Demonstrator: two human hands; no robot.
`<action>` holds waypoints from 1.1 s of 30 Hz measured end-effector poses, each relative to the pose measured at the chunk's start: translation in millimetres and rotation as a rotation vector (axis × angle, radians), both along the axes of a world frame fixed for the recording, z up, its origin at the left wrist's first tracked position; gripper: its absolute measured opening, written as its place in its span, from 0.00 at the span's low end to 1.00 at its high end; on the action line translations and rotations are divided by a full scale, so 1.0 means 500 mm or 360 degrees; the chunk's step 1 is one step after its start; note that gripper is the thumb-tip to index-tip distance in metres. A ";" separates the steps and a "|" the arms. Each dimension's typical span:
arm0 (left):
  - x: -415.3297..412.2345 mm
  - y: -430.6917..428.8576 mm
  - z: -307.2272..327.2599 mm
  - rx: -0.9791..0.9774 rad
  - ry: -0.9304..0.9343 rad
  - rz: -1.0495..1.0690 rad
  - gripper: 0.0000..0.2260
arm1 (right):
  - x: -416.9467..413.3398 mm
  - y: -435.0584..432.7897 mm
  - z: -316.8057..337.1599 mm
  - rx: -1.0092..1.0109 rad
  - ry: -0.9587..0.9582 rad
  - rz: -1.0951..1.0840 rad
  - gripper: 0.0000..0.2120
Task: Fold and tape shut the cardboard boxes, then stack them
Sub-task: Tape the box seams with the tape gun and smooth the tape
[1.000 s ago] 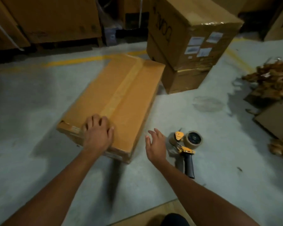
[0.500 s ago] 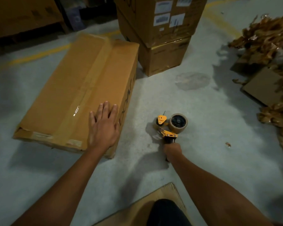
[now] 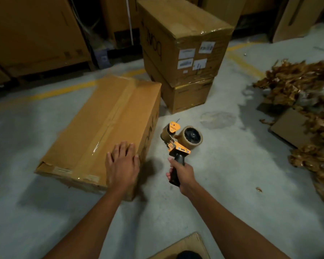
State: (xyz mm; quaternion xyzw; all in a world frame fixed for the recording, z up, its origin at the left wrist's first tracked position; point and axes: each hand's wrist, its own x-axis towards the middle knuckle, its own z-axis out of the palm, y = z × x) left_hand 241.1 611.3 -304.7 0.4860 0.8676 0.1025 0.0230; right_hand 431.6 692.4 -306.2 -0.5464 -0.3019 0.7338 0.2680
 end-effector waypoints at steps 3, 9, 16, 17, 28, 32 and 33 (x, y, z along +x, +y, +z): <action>-0.032 -0.029 0.002 0.0390 -0.0438 0.0186 0.24 | -0.058 -0.017 0.063 0.0071 -0.0019 0.0104 0.17; -0.170 -0.125 0.024 0.0091 -0.0147 0.0075 0.21 | -0.190 -0.097 0.107 0.0348 -0.0095 0.0414 0.19; -0.332 -0.209 0.019 -0.0250 -0.0172 0.0215 0.29 | -0.328 -0.209 0.092 0.0513 -0.0262 0.0496 0.19; -0.356 -0.211 0.019 -0.0256 -0.0194 0.0280 0.30 | -0.337 -0.215 0.089 0.0547 -0.0302 0.0497 0.19; -0.366 -0.268 0.049 -0.0308 -0.0486 0.0564 0.37 | -0.326 -0.199 0.105 0.0537 -0.0521 0.0569 0.19; -0.300 -0.336 0.053 -0.0369 -0.0615 0.0709 0.36 | -0.299 -0.193 0.123 0.0572 -0.0575 0.0745 0.19; -0.287 -0.352 0.060 -0.0386 -0.0649 0.0748 0.36 | -0.293 -0.196 0.129 0.0598 -0.0584 0.0785 0.19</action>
